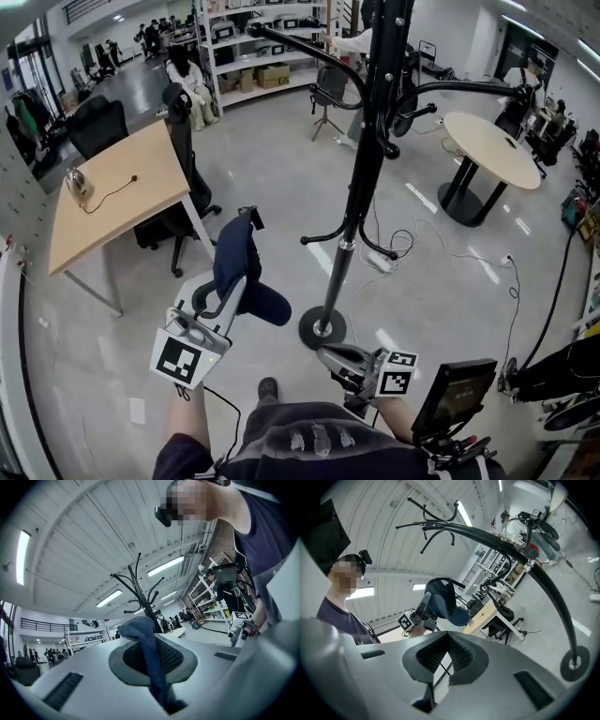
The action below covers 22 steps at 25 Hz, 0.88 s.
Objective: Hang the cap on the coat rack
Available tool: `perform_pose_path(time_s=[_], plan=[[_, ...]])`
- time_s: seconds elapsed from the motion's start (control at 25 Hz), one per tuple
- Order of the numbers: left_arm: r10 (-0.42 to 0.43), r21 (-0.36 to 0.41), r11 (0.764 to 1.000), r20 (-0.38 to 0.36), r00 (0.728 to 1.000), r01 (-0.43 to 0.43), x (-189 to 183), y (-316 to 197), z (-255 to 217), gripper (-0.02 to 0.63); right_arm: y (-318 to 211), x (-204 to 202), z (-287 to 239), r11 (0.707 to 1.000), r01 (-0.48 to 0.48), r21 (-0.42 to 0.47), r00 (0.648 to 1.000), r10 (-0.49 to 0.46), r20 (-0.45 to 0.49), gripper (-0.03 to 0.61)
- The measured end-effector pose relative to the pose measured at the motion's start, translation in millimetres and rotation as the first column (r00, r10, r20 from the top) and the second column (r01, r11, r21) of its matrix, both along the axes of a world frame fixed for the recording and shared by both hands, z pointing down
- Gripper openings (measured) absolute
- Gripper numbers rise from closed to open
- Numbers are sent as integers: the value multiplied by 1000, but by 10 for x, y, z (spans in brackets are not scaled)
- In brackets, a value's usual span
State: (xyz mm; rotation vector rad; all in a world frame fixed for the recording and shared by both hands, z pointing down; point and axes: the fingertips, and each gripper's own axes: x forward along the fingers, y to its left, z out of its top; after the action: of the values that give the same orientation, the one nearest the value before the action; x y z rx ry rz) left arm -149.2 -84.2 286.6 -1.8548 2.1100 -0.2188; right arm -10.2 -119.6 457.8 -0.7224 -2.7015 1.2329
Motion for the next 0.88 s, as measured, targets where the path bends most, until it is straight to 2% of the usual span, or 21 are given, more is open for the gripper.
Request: perform_pose_path(time_s=[0.28,0.44,0.68,0.88], plan=[[81,52,995,23,996,-83,-620,23,32,31,59,-657,4,996,-71,62,997,70,24,5],[134,48,990,25,991,-135,-1053,-79,-83,31,89,-1114,-176,991,-107,81,994,105,29,5],[185,39,982,50,982,-187,-1262,-456,-233,31,-37,-1143,-219,983,-168,75,986,168,8,5],[184,63,979,143,972,-195,-1513,-779,-401,31,-198,-1193,-64,973,-214,83,977,215,5,5]])
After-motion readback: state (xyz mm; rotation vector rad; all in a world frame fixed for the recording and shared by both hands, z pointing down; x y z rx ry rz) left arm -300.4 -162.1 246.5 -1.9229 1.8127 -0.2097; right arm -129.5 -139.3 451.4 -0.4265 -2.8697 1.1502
